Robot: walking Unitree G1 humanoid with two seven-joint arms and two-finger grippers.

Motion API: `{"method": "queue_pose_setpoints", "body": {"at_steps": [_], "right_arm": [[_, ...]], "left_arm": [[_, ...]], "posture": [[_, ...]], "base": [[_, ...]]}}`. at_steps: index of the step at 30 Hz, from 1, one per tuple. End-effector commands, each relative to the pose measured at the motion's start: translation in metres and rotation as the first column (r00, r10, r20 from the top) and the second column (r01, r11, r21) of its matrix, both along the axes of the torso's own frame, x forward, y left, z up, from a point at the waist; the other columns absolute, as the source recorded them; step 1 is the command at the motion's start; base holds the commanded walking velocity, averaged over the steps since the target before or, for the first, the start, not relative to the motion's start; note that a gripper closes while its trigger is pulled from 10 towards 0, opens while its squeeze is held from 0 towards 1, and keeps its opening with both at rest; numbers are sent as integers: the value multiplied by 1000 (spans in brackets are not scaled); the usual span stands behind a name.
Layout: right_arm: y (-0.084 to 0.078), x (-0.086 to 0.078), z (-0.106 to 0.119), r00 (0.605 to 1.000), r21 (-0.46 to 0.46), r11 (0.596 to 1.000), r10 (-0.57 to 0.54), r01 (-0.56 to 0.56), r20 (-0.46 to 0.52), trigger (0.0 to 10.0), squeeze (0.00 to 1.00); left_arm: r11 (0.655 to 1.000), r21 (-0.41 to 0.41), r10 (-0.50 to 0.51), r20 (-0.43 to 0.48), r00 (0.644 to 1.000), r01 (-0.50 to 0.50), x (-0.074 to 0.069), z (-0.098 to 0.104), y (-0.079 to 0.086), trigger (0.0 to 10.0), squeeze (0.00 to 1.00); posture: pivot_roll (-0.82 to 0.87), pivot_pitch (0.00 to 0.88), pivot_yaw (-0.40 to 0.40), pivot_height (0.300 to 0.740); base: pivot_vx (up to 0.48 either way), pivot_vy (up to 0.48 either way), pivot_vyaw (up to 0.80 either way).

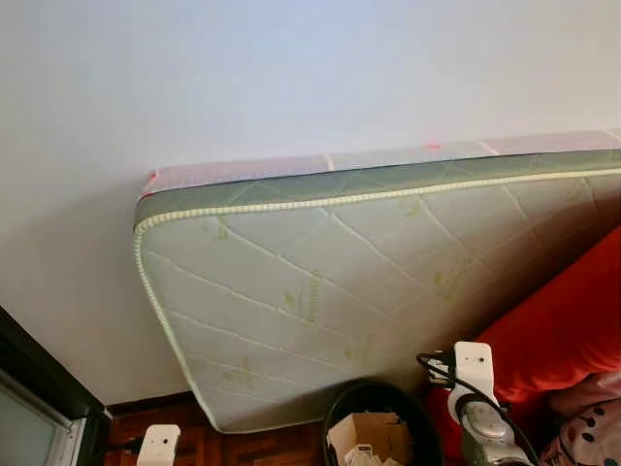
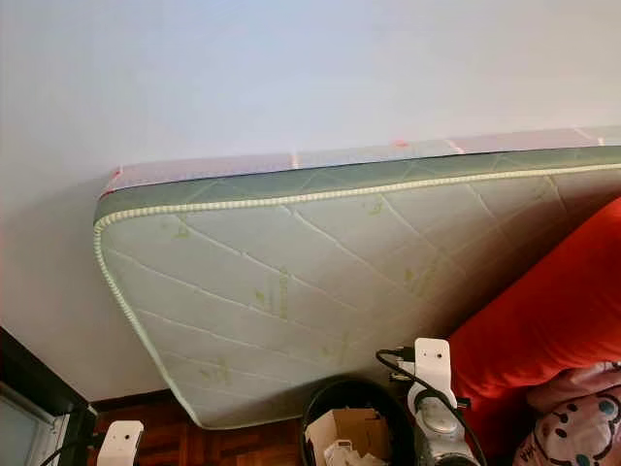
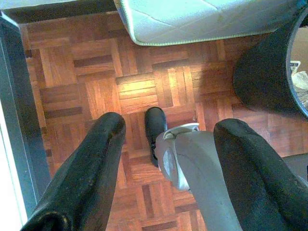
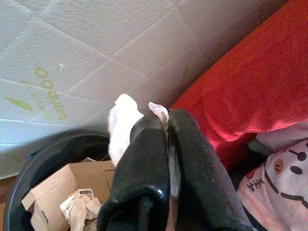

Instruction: Clean up the room

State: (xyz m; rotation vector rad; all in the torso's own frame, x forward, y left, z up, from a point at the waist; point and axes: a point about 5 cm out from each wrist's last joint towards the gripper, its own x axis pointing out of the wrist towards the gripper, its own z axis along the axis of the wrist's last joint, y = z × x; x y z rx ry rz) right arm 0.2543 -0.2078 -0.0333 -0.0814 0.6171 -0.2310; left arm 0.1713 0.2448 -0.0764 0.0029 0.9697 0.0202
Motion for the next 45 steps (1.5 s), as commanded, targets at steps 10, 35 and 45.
{"method": "queue_pose_setpoints", "body": {"at_steps": [10, 35, 45], "right_arm": [[-7, -7, -5, 999, -30, 999, -14, 13, -47, 10000, 949], [-2, -36, -27, 979, 7, 1000, 13, -12, -203, 10000, 1000], [-8, -36, -26, 978, 68, 992, -91, 105, -188, 10000, 1000]], "left_arm": [[1000, 2, 2, -12, 1000, -2, -2, -1, 2, 10000, 0], [1000, 6, -7, -15, 1000, 7, -2, 0, 2, 10000, 0], [1000, 5, -12, -18, 1000, 12, -2, 0, 2, 10000, 0]], "posture": [[13, 0, -66, 740], [17, 0, -64, 740], [17, 0, -63, 740]], "base": [[0, 0, 0], [0, 0, 0], [0, 0, 0]]}}
